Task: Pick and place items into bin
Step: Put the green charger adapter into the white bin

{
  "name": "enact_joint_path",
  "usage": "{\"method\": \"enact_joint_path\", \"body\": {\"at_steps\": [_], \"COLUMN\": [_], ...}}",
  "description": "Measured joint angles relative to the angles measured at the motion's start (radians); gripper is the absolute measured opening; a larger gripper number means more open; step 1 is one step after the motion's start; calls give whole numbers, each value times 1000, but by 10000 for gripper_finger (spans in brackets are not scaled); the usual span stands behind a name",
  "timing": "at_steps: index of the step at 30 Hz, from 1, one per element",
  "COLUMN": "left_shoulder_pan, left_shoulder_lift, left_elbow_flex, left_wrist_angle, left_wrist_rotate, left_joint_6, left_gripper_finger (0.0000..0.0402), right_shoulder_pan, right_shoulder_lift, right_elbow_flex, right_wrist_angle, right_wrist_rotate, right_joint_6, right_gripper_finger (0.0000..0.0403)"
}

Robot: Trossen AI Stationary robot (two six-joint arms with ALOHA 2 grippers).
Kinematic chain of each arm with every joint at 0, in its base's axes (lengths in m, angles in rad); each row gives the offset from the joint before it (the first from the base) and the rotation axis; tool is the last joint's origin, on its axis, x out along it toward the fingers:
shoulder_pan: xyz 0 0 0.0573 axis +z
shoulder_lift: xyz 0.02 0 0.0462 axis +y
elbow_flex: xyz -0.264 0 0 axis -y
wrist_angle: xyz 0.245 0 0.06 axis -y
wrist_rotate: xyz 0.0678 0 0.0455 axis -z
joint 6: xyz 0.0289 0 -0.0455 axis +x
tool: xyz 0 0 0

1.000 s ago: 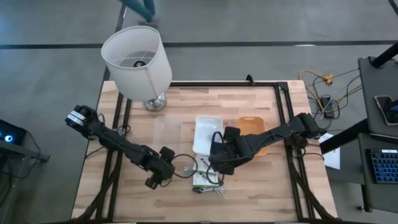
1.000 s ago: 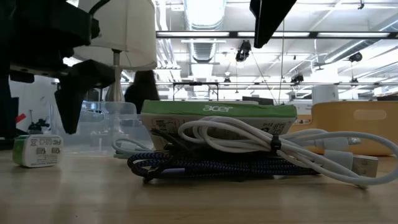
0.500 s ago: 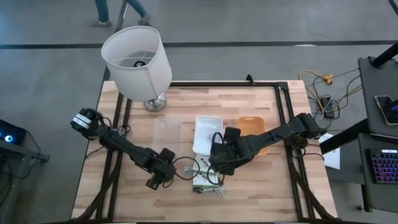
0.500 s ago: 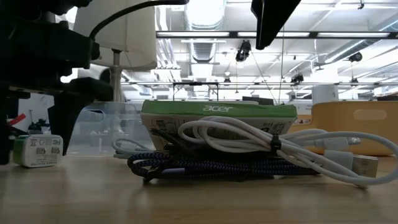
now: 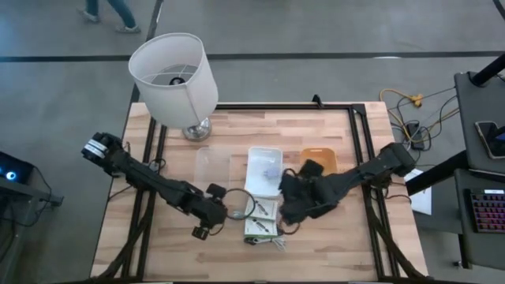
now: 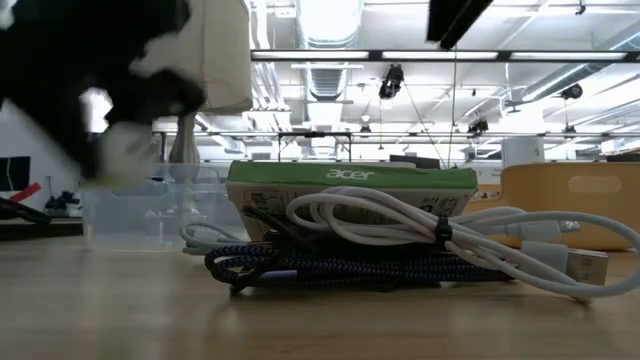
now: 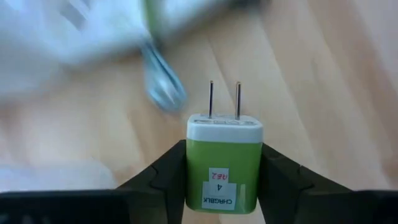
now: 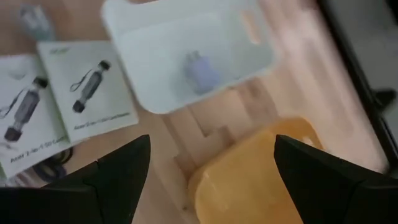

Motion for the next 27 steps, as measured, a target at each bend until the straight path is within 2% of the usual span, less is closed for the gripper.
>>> {"method": "enact_joint_path", "body": {"at_steps": [2, 6, 9, 13, 16, 21, 27], "left_shoulder_pan": [14, 87, 190, 325, 391, 453, 463], "left_shoulder_lift": [-19, -23, -1, 59, 129, 281, 329], "left_elbow_flex": [32, 83, 124, 185, 223, 280, 359], "left_wrist_angle": [17, 43, 78, 154, 195, 184, 104], "left_wrist_rotate": [-63, -138, -128, -32, 2, -8, -6], "left_joint_6": [31, 235, 372, 463, 497, 499, 470], "left_gripper_finger": [139, 144, 146, 147, 148, 150, 185], "right_shoulder_pan": [25, 61, 64, 61, 62, 66, 68], "right_shoulder_lift": [-21, -58, -76, -78, -71, -61, -71], "right_elbow_flex": [0, -1, -8, -8, -12, -18, -19], "right_wrist_angle": [-45, -91, -92, -90, -90, -90, -90], "right_wrist_rotate": [38, 73, 76, 79, 85, 101, 104], "right_joint_6": [103, 236, 271, 278, 276, 275, 280], "right_gripper_finger": [324, 324, 324, 324, 324, 324, 324]}}
